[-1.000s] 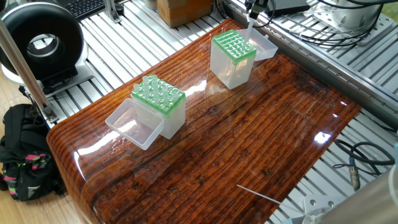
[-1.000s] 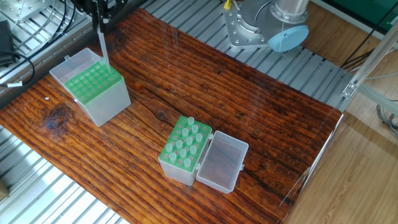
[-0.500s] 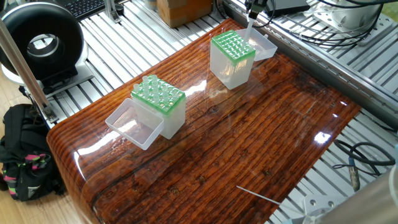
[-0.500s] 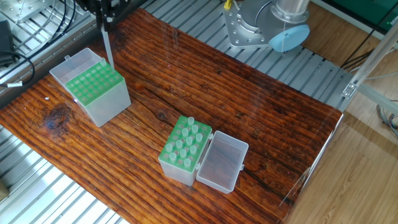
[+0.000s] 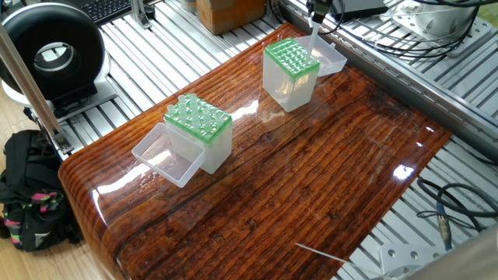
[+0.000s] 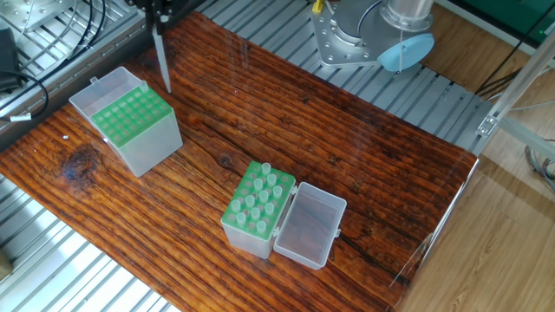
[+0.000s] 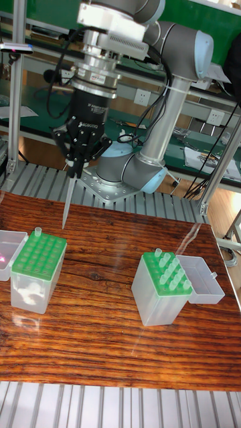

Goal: Transfer all large pipette tips from one holder to another

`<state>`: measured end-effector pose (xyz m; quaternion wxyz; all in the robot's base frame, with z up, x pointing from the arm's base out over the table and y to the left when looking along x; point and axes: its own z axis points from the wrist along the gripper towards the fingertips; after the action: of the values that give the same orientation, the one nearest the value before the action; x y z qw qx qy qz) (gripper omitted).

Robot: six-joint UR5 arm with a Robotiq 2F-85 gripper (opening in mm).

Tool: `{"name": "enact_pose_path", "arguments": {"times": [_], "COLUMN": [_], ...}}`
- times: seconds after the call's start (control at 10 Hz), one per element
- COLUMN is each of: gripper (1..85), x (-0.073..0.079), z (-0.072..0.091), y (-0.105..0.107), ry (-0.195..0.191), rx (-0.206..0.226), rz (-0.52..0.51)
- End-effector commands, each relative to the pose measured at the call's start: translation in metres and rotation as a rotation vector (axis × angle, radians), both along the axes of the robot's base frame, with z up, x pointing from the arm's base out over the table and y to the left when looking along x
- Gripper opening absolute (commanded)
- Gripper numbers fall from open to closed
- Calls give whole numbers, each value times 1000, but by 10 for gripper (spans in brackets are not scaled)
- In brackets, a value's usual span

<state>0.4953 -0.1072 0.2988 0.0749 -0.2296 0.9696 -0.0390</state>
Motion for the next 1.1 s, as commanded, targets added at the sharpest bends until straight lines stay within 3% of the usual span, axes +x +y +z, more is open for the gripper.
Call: {"name": "enact_pose_path", "arguments": {"times": [0.0,0.8,1.0], "gripper": [13,10,10], "x": [-14,-17,-22], "z": [12,12,12], "y": [25,32,36], "ry": [16,27,50], "rx": [53,72,96], "rz": [-50,-89,-141]}}
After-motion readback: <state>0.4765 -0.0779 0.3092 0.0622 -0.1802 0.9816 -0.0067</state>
